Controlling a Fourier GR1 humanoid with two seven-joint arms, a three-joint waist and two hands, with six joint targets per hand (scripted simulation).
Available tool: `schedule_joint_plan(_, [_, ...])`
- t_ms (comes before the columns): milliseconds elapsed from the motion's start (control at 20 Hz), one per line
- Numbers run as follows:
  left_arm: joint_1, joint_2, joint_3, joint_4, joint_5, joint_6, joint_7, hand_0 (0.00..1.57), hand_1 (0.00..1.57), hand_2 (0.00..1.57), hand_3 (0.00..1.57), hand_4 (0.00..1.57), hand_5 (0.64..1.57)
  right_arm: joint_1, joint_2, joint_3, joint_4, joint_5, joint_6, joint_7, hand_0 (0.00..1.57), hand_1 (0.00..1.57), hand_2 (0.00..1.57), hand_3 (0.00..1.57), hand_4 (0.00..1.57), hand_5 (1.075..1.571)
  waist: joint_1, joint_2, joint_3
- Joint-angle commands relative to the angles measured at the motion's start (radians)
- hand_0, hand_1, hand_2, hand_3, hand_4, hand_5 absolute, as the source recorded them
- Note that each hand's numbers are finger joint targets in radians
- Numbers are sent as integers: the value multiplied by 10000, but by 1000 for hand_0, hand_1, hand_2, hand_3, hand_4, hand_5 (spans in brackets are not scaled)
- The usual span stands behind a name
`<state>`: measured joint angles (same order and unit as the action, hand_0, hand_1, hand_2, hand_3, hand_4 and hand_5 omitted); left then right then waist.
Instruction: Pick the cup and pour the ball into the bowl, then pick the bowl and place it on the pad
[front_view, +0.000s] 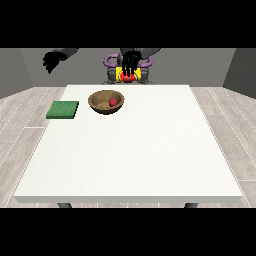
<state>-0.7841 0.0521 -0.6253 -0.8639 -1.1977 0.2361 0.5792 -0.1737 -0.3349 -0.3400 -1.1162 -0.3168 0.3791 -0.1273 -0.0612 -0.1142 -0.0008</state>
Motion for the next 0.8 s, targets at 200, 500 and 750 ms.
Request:
schedule_joint_plan(200, [1107,-494,2863,-2378,3968,3129,-2058,974,974,928,577,1236,1571,-340,552,115,-122,0,-590,117,0,0,0,0,711,1570,819,1602,-114])
schedule_joint_plan(500, [1054,-515,4822,-4997,8981,2296,-3105,0,0,0,0,361,1465,-327,1057,205,-78,104,-1011,-74,0,0,0,0,664,1571,1327,2105,-153])
schedule_joint_plan(750, [1232,697,6690,-5862,12144,-860,-4115,0,0,0,0,214,1500,-268,1159,-343,-149,5,-1840,-329,0,0,0,0,417,1570,2609,2510,-75])
